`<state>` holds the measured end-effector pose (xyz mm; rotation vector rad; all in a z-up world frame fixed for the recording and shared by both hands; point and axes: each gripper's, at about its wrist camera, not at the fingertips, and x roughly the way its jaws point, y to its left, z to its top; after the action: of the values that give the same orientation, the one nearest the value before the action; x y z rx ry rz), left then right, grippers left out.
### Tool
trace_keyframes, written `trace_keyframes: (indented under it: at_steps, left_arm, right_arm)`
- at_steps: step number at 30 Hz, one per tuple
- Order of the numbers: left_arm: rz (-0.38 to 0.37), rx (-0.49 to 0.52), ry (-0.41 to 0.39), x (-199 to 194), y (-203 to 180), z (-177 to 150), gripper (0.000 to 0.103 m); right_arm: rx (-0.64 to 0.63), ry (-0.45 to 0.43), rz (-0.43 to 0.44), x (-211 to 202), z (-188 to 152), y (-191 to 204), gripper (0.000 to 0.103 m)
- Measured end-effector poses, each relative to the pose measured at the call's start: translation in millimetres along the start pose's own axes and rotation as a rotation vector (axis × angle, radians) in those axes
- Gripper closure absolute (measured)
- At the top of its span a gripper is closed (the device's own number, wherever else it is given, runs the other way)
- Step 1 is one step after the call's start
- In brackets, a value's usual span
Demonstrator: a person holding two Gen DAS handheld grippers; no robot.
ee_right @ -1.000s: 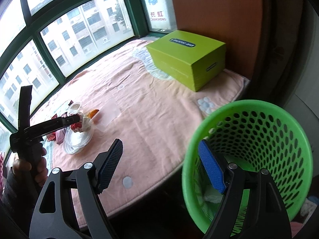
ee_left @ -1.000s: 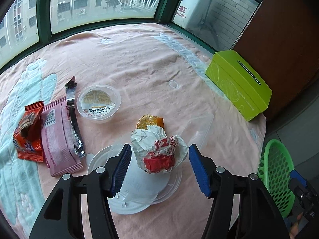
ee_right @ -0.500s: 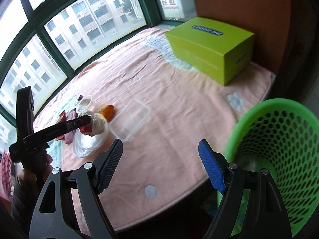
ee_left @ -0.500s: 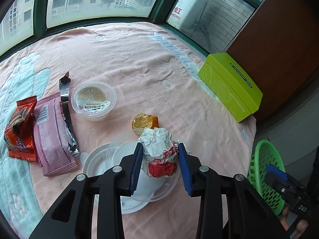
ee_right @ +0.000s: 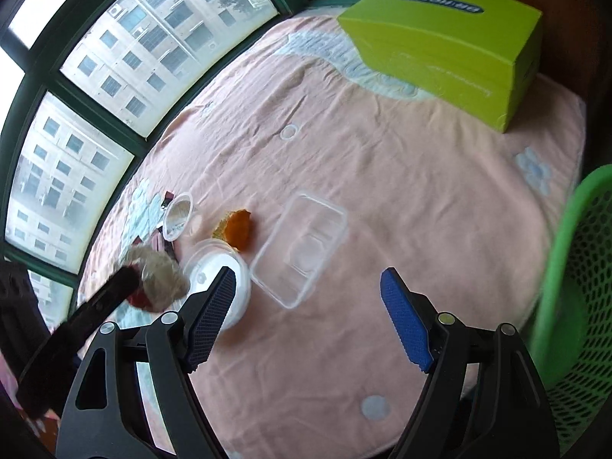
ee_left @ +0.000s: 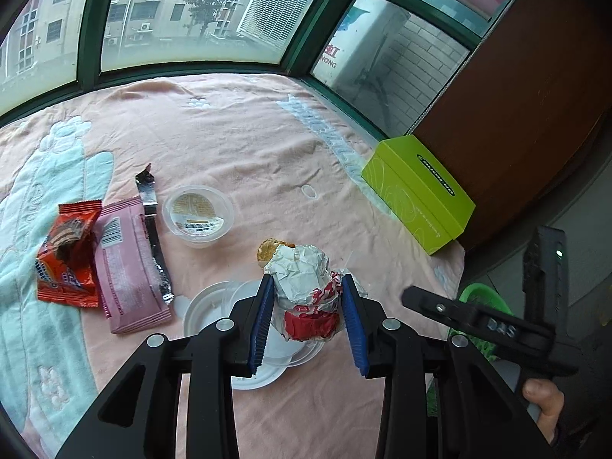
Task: Collect trash
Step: 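Grasp the clear rectangular container with the right gripper while left carries the wrapper toward the basket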
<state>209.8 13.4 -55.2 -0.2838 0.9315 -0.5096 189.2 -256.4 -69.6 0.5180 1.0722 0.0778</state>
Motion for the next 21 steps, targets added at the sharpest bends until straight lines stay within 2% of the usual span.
trace_keyframes:
  at_steps: [3,13,16,17,21]
  left_arm:
    - [-0.008,-0.012,-0.009,-6,7,-1,0.068]
    - [-0.025,-0.036,-0.03,-18,23,-6,0.068]
    - [-0.028,-0.041,-0.027,-19,25,-8,0.068]
    - [-0.029,-0.042,-0.027,-19,25,-9,0.068]
    - [-0.03,-0.05,-0.027,-20,27,-11,0.068]
  right_arm:
    - [0.031,0.031,-0.004,17,7,8,0.028]
    - [0.12,0.084,-0.112,61,26,11,0.035]
    - [0.123,0.101,-0.134,70,26,12,0.04]
    - [0.118,0.105,-0.14,71,25,13,0.045]
    - [0.097,0.095,-0.151,70,23,15,0.046]
